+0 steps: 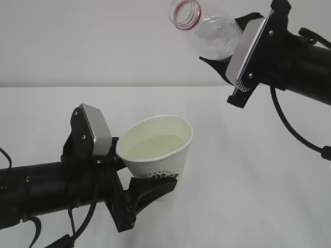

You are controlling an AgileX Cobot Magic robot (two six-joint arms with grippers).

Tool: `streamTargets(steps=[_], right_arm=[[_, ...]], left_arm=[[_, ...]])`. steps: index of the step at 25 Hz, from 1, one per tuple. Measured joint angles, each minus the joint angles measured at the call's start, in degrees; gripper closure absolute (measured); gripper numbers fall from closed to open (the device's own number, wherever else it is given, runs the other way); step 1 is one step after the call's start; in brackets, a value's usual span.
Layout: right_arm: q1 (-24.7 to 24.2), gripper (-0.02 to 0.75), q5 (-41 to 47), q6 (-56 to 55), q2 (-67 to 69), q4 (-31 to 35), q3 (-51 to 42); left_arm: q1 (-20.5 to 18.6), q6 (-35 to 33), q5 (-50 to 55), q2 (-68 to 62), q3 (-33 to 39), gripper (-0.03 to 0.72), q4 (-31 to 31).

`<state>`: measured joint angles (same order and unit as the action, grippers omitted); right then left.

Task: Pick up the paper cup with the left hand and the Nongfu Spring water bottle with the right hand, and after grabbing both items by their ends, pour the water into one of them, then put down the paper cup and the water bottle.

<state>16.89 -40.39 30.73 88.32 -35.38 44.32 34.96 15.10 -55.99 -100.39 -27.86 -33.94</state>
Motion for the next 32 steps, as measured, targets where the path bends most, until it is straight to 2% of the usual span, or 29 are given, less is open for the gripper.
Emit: streamTargets(steps=[32], right_arm=[[0.0,0.308,0.0,-22.23,0.0,0.1,0.0]], left_arm=[[0.0,0.0,0.0,0.0,0.0,0.163,0.0]])
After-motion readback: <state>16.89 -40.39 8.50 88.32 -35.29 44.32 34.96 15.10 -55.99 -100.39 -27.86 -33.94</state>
